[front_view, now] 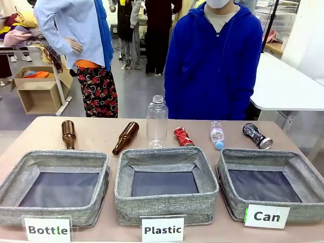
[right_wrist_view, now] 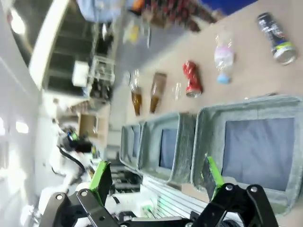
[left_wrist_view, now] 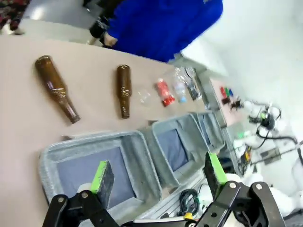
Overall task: Sort the can waste into the basket.
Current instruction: Pick up the can waste from the table and place it in the right Fabric basket.
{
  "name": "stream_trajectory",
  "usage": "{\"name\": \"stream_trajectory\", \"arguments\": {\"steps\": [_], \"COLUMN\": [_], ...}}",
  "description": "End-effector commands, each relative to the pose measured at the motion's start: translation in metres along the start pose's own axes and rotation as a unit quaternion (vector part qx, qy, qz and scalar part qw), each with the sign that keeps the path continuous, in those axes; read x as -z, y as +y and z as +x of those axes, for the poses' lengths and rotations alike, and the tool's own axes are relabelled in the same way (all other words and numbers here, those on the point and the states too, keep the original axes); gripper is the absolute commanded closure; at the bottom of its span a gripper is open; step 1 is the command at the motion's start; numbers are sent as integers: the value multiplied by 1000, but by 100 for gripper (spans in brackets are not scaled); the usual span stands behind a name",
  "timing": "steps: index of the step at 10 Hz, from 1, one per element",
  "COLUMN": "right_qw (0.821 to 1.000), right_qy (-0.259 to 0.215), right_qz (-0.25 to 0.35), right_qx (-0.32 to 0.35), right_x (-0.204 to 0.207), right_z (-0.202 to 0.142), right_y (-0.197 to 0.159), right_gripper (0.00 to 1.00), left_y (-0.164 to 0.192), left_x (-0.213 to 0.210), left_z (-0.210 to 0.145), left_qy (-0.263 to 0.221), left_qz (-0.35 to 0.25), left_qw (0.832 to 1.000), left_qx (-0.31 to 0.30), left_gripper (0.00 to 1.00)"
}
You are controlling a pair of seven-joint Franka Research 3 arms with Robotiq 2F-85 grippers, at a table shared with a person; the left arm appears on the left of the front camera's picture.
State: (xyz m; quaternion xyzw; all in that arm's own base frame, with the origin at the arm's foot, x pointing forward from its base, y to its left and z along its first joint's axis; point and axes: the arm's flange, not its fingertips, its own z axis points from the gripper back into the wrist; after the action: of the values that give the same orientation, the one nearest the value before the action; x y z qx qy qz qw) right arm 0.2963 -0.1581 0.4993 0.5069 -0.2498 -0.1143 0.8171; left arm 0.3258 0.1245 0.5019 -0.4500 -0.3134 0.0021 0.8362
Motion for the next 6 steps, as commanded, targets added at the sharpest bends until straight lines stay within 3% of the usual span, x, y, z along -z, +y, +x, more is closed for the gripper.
{"name": "stream_trajectory", "arguments": {"steps": [1, 2, 4, 5, 6], "right_qw": [999, 997, 992, 995, 995], "right_qy": [-45, -67, -102, -69, -69], "right_qz": [19, 20, 10, 4, 4], "right_qx": [20, 43, 77, 65, 65], "right_x": [-7, -16, -29, -41, -41], "right_z": [-26, -29, -35, 0, 0], "right_y": [-25, -38, -54, -39, -39], "right_gripper": [0, 0, 0, 0, 0], "left_y": [29, 30, 29, 26, 62], "left_x": [12, 8, 2, 1, -43], "left_z": [-96, -102, -115, -113, -8], "left_qy": [-61, -105, -148, -161, -129], "left_qz": [-60, -61, -62, -62, -57], "left_qw": [996, 991, 985, 982, 987], "left_qx": [-38, -57, -69, -78, -82], "left_gripper": [0, 0, 0, 0, 0]}}
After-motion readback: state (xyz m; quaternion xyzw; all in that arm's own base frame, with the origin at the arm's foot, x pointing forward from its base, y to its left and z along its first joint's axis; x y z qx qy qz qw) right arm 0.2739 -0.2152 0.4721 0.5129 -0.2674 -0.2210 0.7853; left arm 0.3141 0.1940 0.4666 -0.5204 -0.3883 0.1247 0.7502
